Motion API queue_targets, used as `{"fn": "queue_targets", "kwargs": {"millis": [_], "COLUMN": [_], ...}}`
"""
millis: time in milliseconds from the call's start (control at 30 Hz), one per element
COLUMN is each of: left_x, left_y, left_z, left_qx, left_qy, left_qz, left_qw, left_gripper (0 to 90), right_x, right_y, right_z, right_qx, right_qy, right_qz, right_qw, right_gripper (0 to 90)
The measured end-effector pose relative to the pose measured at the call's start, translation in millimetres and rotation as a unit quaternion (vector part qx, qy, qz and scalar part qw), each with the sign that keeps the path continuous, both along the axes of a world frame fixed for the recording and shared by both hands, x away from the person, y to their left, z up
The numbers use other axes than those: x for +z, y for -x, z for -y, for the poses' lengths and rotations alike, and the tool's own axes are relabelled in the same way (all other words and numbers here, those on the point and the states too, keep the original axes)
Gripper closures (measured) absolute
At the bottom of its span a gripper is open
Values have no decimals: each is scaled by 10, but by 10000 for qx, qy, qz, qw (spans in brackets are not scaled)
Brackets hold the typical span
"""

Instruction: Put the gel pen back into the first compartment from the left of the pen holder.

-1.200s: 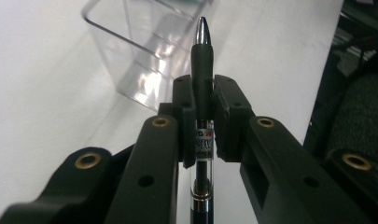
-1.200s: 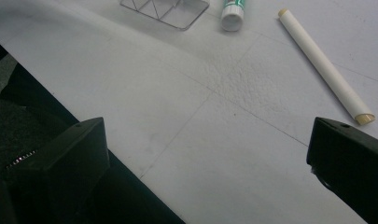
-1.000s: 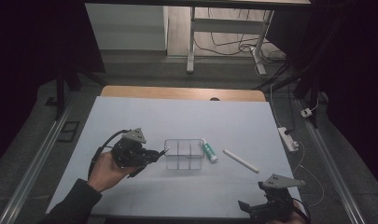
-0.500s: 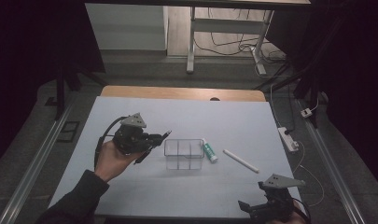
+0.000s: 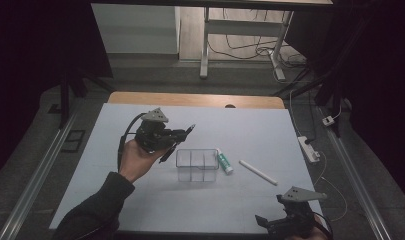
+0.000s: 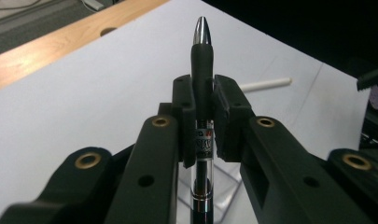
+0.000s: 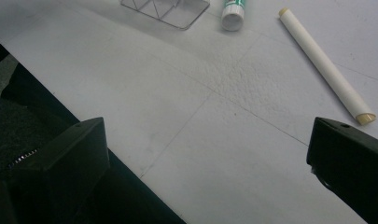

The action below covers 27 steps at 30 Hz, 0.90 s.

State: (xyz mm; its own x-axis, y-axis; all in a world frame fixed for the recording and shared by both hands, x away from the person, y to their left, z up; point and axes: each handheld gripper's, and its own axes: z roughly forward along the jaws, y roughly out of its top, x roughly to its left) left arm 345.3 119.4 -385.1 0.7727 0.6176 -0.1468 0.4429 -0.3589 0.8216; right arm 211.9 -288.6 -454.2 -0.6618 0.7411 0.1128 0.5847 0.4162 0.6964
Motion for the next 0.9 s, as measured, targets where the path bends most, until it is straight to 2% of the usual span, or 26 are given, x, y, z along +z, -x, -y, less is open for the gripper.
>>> {"fn": "queue_targets", "kwargs": {"millis": [267,433,900], "left_x": [-26,-55,-253], "left_y": [-87,-124,-202], "left_z": [148,249,386], "left_qx": [47,31,2], "left_qy": [127,134,243], "left_qz": [105,174,221], "left_qw": [9999,9998,9995], "left_gripper": [801,800,800], "right_x": [0,-1,-1], "right_y": [1,1,3], "right_z": [1,1,4], "right_qx": [6,17,36], "right_qy": [0,-3,-9], "right_qz": [-1,3,-1], "right_qw": [10000,10000,10000], "right_gripper": [0,0,0]}}
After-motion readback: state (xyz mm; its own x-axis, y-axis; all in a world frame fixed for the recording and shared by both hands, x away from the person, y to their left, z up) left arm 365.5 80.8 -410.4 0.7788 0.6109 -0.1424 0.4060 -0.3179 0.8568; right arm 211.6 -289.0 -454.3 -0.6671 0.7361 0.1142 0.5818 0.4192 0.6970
